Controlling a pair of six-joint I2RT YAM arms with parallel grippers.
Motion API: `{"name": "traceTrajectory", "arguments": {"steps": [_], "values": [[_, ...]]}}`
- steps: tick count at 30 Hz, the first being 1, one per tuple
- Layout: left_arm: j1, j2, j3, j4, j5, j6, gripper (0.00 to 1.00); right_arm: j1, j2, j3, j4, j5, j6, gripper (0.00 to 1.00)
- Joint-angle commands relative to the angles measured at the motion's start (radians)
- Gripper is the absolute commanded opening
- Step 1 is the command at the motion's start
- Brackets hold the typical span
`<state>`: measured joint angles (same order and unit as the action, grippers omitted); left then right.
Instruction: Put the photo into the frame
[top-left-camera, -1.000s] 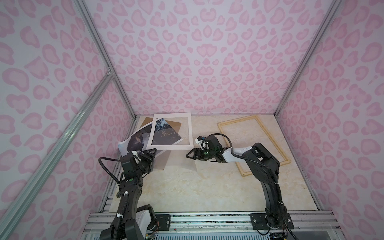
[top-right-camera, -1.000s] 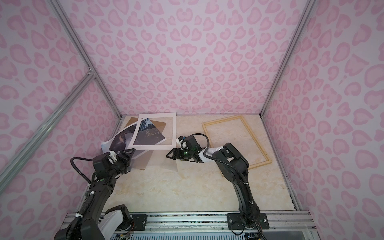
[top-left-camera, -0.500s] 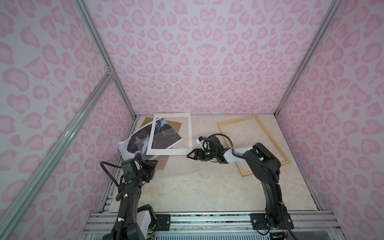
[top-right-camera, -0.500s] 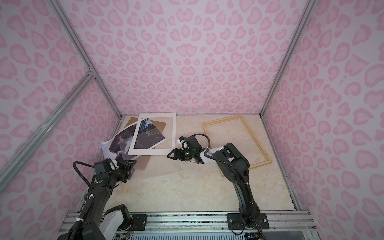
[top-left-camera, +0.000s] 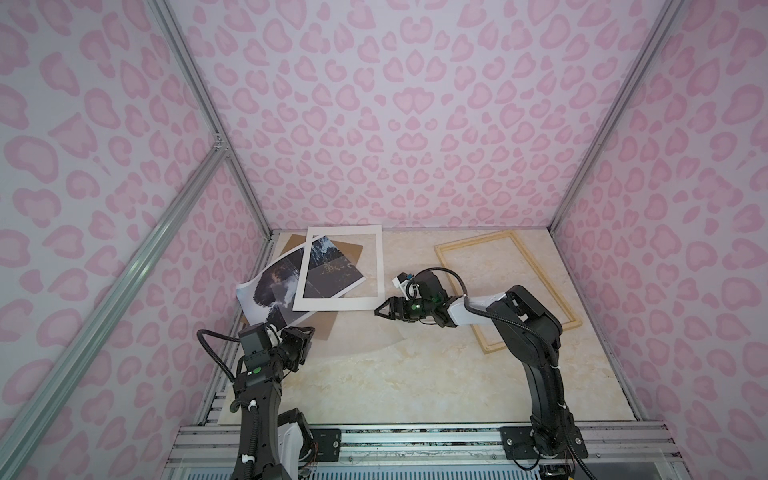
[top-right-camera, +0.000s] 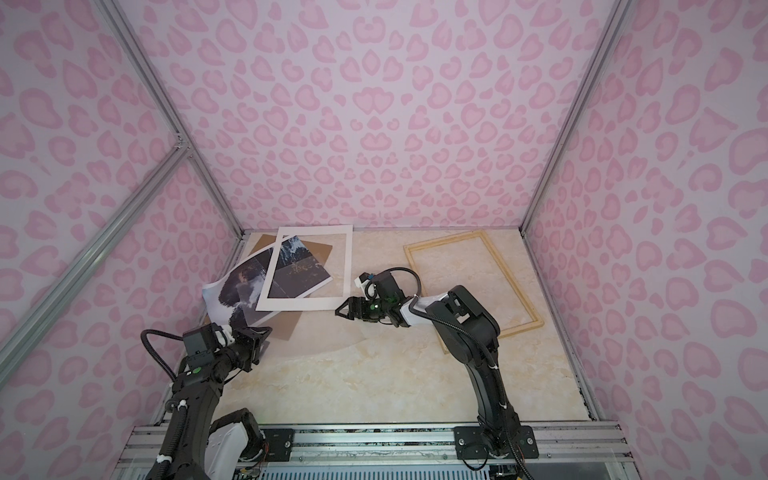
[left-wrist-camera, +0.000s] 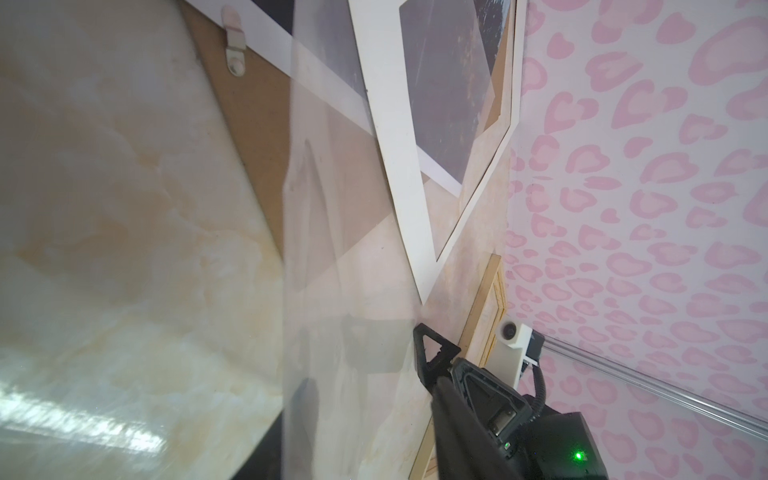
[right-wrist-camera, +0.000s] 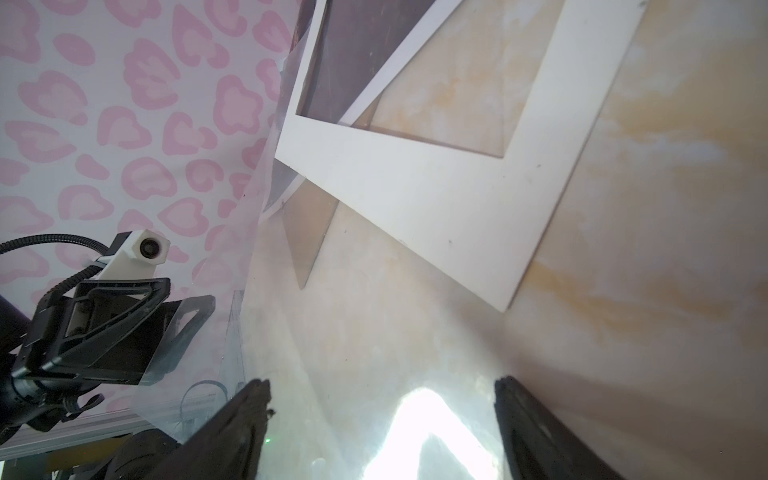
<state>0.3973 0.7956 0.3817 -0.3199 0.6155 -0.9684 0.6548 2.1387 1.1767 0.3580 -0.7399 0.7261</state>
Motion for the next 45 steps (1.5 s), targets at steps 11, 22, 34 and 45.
{"name": "traceTrajectory", "arguments": {"steps": [11,22,34,45], "values": [[0.004,-0.044,0.001,-0.081,0.036,0.015,0.15,-0.009,-0.008,0.017,-0.357,0.136,-0.012,0.93],[-0.039,-0.024,0.213,-0.139,0.123,0.032,0.03,-0.115,-0.186,0.231,-0.844,0.471,-0.325,0.99],[-0.12,-0.012,0.623,-0.29,0.064,0.043,0.03,-0.281,-0.24,0.197,-1.02,0.805,-0.438,0.98],[-0.211,0.044,0.905,-0.115,-0.013,-0.118,0.03,-0.305,-0.163,0.223,-1.026,0.783,-0.475,0.76]]}}
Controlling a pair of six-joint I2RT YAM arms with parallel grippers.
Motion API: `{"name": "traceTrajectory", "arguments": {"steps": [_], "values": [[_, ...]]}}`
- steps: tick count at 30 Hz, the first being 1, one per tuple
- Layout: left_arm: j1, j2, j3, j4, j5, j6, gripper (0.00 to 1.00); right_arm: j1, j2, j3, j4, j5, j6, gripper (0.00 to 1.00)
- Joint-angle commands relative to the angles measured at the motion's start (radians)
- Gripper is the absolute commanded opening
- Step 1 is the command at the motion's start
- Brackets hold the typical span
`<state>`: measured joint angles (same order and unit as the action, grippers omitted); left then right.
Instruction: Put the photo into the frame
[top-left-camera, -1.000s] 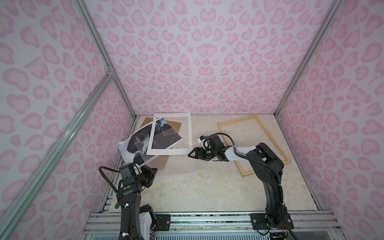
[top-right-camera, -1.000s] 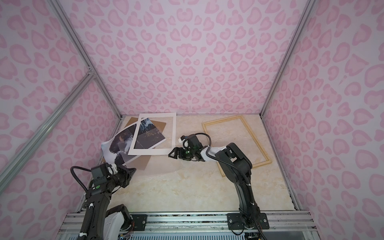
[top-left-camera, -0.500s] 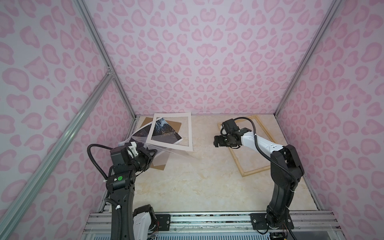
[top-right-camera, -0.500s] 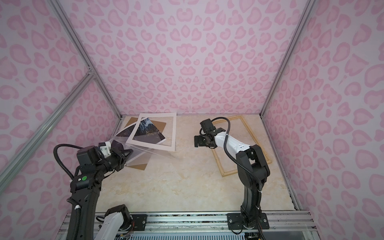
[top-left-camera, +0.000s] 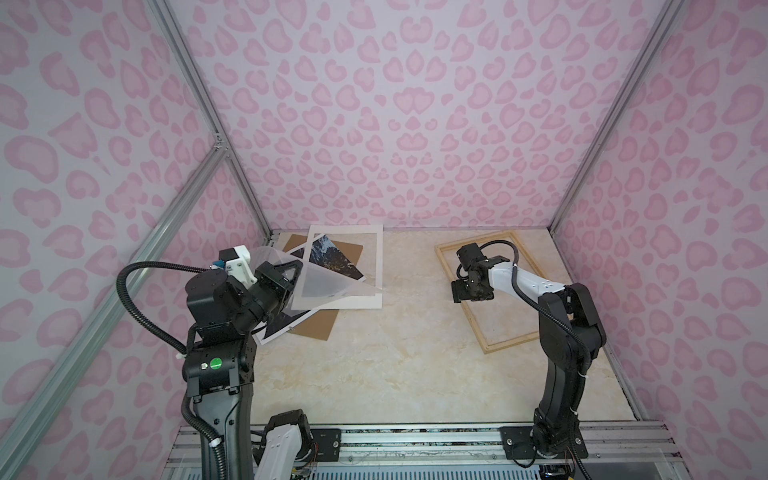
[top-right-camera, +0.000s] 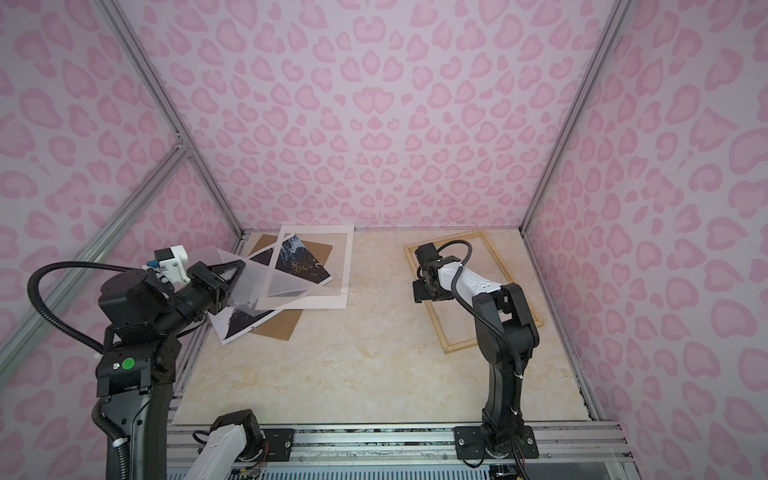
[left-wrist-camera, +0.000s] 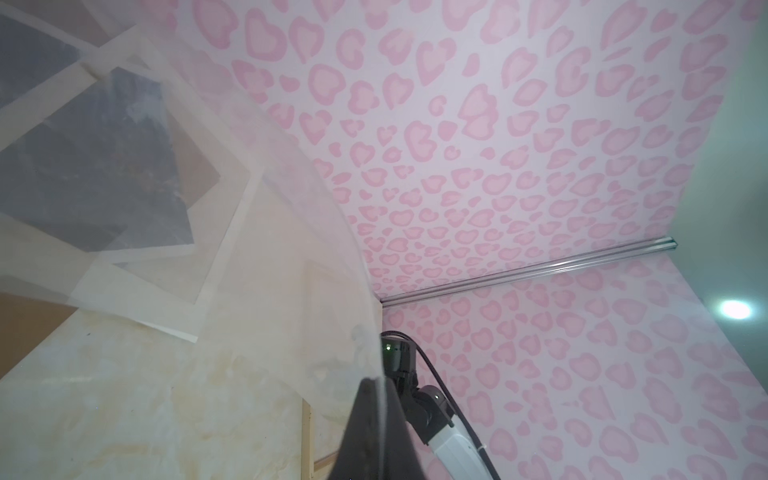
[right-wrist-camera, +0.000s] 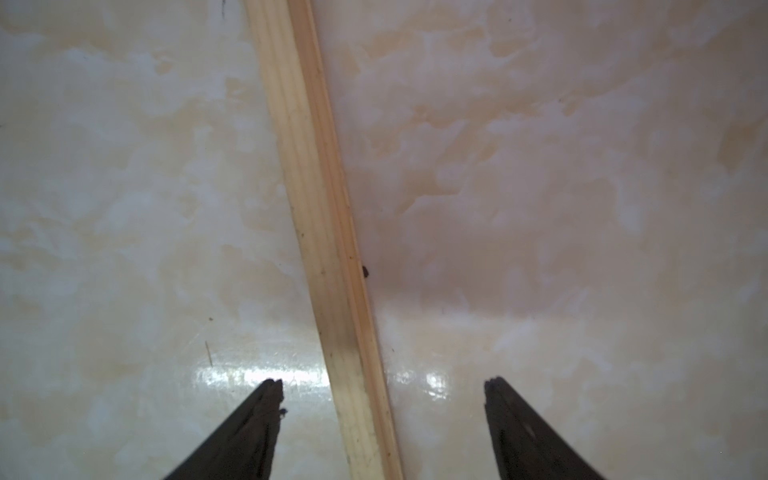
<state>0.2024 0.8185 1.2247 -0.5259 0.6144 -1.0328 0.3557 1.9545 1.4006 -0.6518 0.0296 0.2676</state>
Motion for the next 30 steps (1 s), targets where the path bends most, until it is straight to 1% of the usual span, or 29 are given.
{"name": "traceTrajectory", "arguments": {"steps": [1,4,7,11,14,19,21,25,29,30], "values": [[-0.018,0.029,0.094,0.094,-0.008,-0.062,0.03,-0.006,0.025,0.001,-0.016,0.011,-0.016,0.74],[-0.035,0.043,0.195,0.102,-0.029,-0.058,0.03,-0.005,0.027,-0.007,-0.001,-0.02,-0.012,0.65],[-0.037,0.066,0.238,0.106,-0.033,-0.048,0.03,0.003,0.035,0.0,-0.001,-0.029,-0.016,0.54],[-0.038,0.084,0.204,0.149,-0.004,-0.079,0.03,0.026,0.061,0.023,-0.015,-0.028,-0.033,0.42],[-0.038,0.085,0.185,0.165,0.002,-0.081,0.03,0.034,0.08,0.028,-0.018,-0.033,-0.038,0.4],[-0.038,0.106,0.199,0.184,0.017,-0.079,0.03,0.057,0.098,0.051,-0.037,-0.047,-0.038,0.31],[-0.038,0.119,0.197,0.2,0.025,-0.087,0.03,0.08,0.104,0.07,-0.049,-0.044,-0.029,0.25],[-0.038,0.155,0.204,0.228,0.038,-0.088,0.03,0.156,0.112,0.128,-0.062,-0.05,0.041,0.18],[-0.038,0.187,0.214,0.248,0.036,-0.088,0.03,0.269,0.139,0.187,-0.06,-0.042,0.16,0.12],[-0.038,0.193,0.213,0.26,0.036,-0.092,0.03,0.298,0.153,0.207,-0.061,-0.036,0.204,0.12]]}}
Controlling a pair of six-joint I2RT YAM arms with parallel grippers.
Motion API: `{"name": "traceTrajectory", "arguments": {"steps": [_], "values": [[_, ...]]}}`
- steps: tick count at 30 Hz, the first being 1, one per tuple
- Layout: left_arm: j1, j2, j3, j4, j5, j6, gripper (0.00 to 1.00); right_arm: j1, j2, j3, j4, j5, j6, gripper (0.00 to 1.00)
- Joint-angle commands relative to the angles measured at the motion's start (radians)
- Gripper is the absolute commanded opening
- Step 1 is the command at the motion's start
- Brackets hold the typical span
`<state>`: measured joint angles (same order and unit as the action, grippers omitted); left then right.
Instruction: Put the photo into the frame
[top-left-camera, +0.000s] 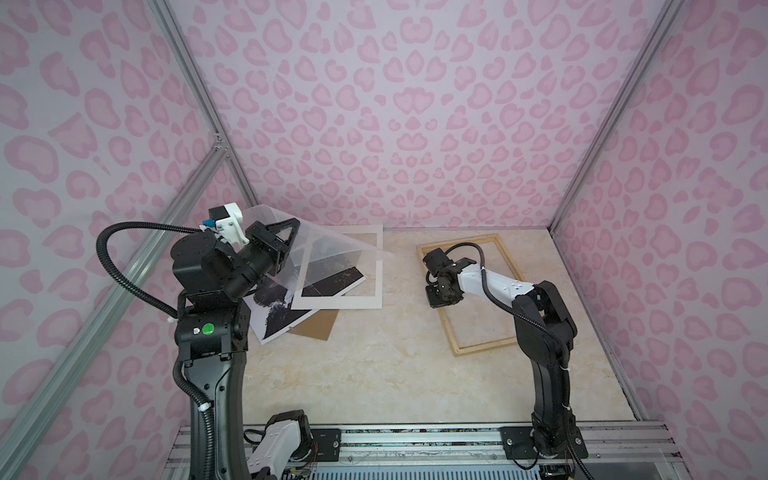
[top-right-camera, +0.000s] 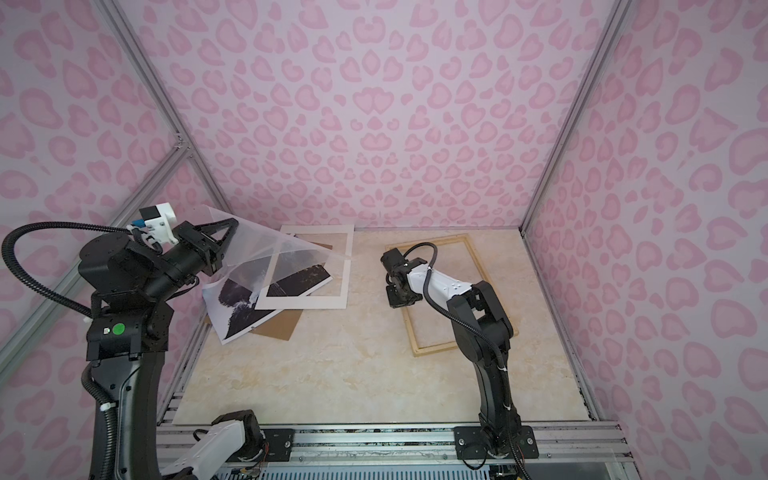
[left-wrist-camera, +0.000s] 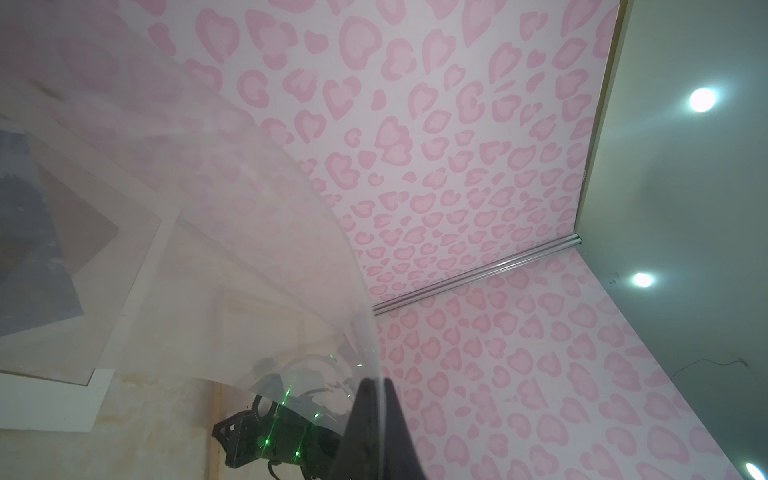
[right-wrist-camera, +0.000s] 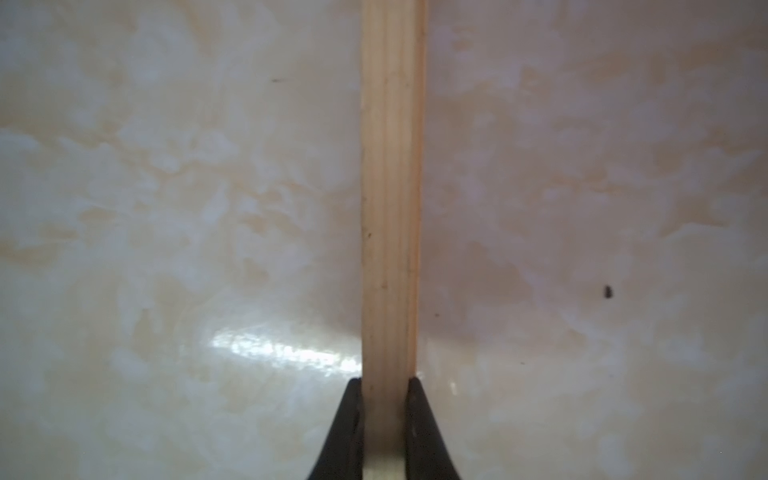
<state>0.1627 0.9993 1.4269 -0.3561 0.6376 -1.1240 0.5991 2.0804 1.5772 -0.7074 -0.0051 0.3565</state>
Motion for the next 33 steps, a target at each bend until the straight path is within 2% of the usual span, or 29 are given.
{"name": "traceTrajectory", "arguments": {"steps": [1,6,9,11,12,16,18,21,26,30,33], "values": [[0.001,0.021,0.013,0.099,0.013,-0.005,0.03,0.08,0.042,0.048,-0.002,0.007,0.161,0.12],[0.001,0.052,0.024,0.119,0.019,-0.006,0.03,0.177,0.089,0.101,0.047,0.03,0.391,0.1],[0.001,0.065,0.029,0.123,0.028,-0.005,0.03,0.22,0.129,0.142,0.076,-0.006,0.502,0.12],[0.001,0.07,0.029,0.129,0.033,-0.01,0.03,0.246,0.16,0.198,0.055,0.007,0.53,0.19],[0.001,0.074,0.031,0.131,0.036,-0.011,0.03,0.251,0.169,0.218,0.049,0.012,0.538,0.24],[0.001,0.093,0.047,0.144,0.071,-0.013,0.03,0.235,0.122,0.204,0.08,0.007,0.516,0.71],[0.0,0.106,0.043,0.166,0.097,-0.031,0.03,0.212,0.088,0.196,0.079,-0.017,0.475,0.85],[-0.024,0.128,0.033,0.207,0.118,-0.053,0.03,0.152,-0.008,0.118,0.099,-0.069,0.401,0.94],[-0.14,0.192,0.055,0.243,0.11,-0.046,0.03,-0.028,-0.219,-0.147,0.167,-0.16,0.288,0.97],[-0.262,0.274,0.077,0.297,0.078,-0.06,0.03,-0.148,-0.313,-0.231,0.134,-0.217,0.219,0.97],[-0.352,0.362,0.119,0.348,0.059,-0.072,0.03,-0.259,-0.375,-0.305,0.151,-0.233,0.225,0.98]]}}
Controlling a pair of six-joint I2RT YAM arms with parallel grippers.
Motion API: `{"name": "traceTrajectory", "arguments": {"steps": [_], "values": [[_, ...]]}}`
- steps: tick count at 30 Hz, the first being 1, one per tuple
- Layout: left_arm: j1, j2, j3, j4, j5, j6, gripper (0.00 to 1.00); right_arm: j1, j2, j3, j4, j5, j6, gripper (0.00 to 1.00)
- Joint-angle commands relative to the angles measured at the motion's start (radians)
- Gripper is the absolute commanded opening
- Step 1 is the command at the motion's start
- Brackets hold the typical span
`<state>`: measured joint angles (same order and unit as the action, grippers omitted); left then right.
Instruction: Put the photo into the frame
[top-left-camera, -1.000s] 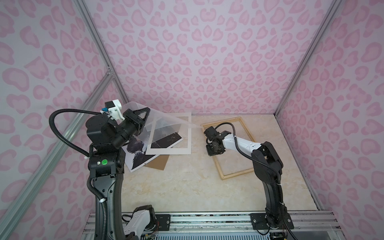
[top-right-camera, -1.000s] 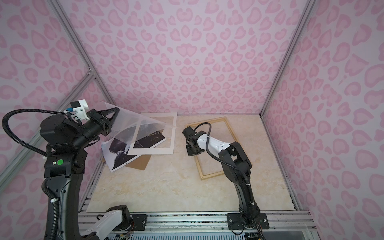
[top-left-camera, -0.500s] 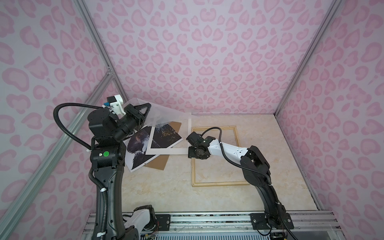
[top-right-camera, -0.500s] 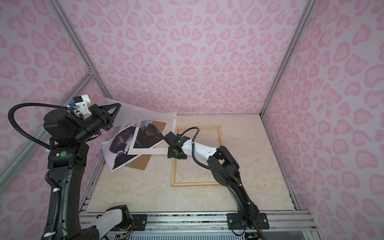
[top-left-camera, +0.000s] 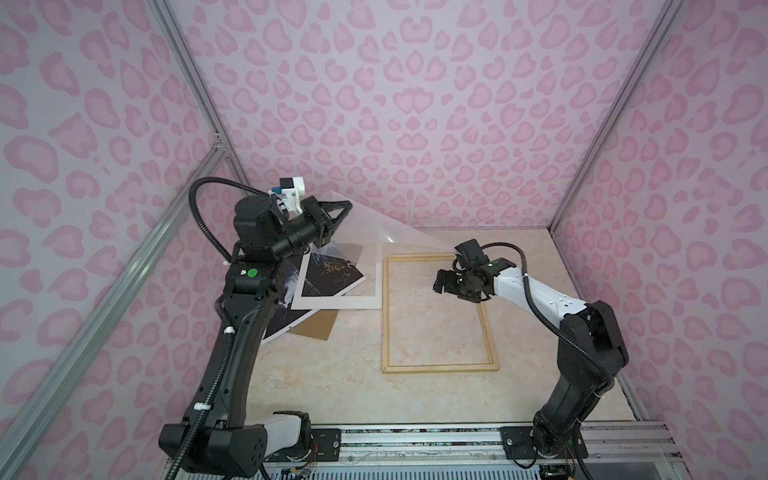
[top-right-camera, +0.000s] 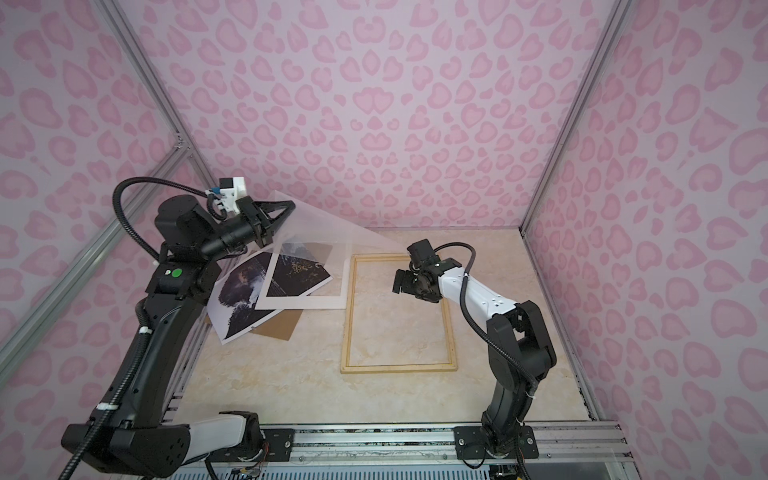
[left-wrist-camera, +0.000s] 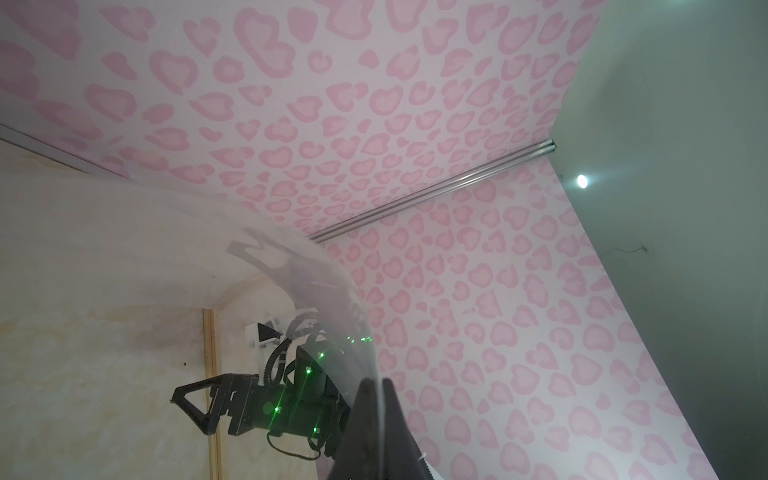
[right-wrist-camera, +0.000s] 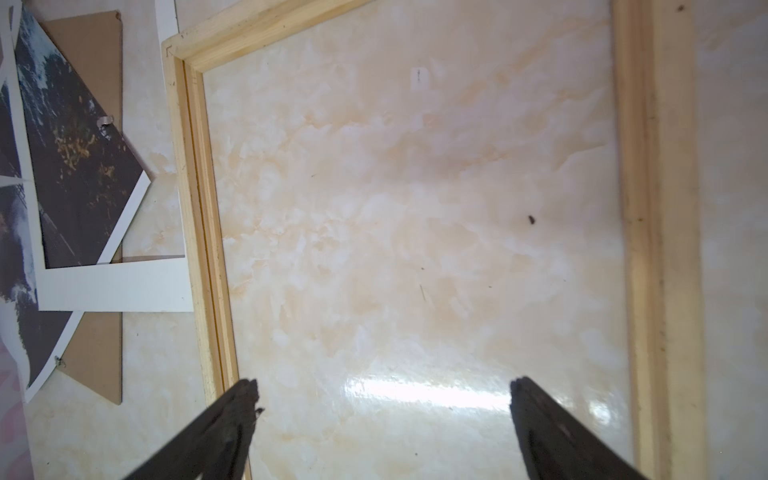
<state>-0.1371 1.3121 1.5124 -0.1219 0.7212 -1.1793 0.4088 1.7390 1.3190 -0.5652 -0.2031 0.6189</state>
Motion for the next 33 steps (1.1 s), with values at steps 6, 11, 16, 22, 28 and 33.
{"name": "traceTrajectory", "arguments": {"steps": [6,11,16,22,28,33], "values": [[-0.208,0.292,0.201,0.234,-0.02,-0.072,0.03,-0.306,-0.085,-0.142,0.122,-0.228,0.002,0.98],[-0.286,0.534,0.429,0.384,0.026,-0.167,0.03,-0.403,-0.084,-0.118,0.148,-0.29,0.023,0.98],[-0.324,0.704,0.671,0.392,0.057,-0.176,0.03,-0.486,-0.092,-0.117,0.179,-0.323,0.05,0.98],[-0.323,0.784,0.647,0.433,0.075,-0.237,0.03,-0.549,-0.095,-0.131,0.185,-0.338,0.05,0.98],[-0.323,0.763,0.43,0.466,0.085,-0.251,0.03,-0.595,-0.131,-0.218,0.226,-0.297,0.092,0.98],[-0.322,0.646,0.113,0.456,0.094,-0.215,0.03,-0.639,-0.172,-0.307,0.278,-0.291,0.109,0.98]]}}
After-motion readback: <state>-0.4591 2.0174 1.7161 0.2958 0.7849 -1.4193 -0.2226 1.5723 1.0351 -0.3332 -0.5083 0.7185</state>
